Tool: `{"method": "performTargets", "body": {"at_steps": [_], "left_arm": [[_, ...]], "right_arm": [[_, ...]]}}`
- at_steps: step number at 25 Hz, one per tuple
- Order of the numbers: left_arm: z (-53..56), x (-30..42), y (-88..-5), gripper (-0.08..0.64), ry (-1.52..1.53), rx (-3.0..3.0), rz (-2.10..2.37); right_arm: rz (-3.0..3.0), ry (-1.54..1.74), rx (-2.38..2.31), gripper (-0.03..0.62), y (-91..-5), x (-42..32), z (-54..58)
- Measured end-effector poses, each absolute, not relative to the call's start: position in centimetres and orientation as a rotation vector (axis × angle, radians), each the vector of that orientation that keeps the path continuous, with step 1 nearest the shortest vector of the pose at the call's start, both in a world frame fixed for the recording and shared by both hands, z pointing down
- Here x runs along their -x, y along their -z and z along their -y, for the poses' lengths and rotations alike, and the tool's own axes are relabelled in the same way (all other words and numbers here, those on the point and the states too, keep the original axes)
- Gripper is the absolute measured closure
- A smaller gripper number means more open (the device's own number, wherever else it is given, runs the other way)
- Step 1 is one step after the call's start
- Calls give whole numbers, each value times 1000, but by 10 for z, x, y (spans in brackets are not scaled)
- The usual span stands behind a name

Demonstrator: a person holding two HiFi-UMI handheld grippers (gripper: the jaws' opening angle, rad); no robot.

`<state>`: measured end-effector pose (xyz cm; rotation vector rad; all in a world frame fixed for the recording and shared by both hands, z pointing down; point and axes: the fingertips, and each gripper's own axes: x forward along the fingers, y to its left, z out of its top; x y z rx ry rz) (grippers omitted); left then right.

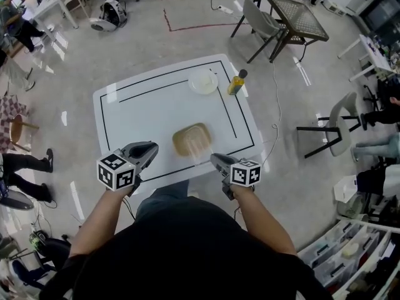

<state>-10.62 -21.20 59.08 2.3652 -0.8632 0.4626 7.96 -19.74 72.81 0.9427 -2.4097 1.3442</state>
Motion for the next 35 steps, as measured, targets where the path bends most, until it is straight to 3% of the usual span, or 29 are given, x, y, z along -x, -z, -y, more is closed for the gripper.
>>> {"method": "performTargets", "body": {"at_steps": [35], "left_arm": [[143,62,-519,526,-375,-2518,861]], "right_arm": [[2596,-938,-1283,546,-568,-175,204]]}}
